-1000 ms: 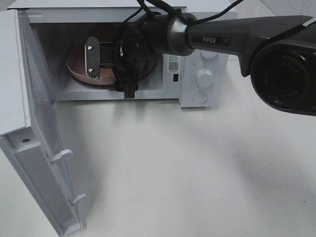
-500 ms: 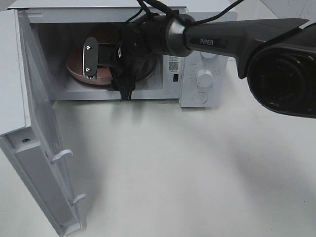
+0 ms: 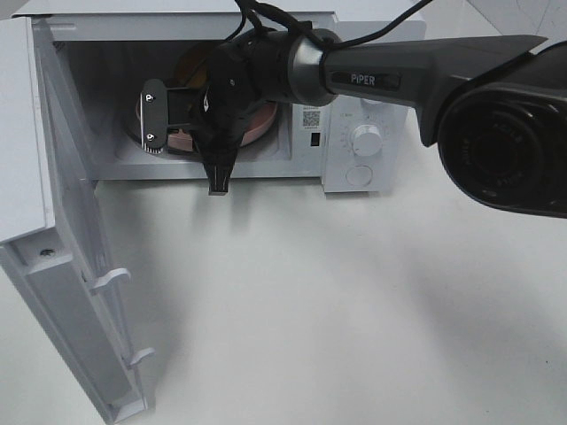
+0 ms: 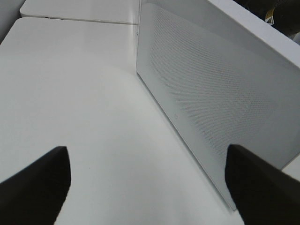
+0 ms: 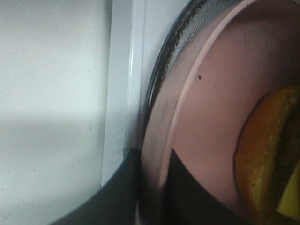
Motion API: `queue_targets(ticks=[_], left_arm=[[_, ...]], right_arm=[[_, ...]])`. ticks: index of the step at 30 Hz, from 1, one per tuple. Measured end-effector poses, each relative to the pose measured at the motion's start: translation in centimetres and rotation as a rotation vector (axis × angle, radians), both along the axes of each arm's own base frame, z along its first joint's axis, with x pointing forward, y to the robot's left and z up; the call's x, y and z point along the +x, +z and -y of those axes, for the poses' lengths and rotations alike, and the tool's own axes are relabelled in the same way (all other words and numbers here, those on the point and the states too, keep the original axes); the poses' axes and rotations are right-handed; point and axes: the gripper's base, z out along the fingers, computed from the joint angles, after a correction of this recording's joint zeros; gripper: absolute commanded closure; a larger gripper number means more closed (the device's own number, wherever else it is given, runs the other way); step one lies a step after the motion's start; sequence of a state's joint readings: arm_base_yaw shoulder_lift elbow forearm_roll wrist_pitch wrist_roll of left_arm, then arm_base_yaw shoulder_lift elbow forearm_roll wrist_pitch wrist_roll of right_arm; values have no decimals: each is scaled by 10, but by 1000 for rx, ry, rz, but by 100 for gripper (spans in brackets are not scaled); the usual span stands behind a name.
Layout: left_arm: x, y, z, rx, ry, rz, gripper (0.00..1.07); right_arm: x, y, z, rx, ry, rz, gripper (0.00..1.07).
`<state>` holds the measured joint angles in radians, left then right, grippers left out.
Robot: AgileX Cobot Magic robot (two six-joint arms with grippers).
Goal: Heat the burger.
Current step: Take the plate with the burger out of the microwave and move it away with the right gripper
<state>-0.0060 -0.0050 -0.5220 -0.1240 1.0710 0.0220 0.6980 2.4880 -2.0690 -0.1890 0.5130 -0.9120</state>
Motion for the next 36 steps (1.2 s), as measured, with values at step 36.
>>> queue_targets(ticks=[36], left_arm=[[0,0,0,0,0,0,25]], right_arm=[[-37,16,14,-41,104,-20,107]])
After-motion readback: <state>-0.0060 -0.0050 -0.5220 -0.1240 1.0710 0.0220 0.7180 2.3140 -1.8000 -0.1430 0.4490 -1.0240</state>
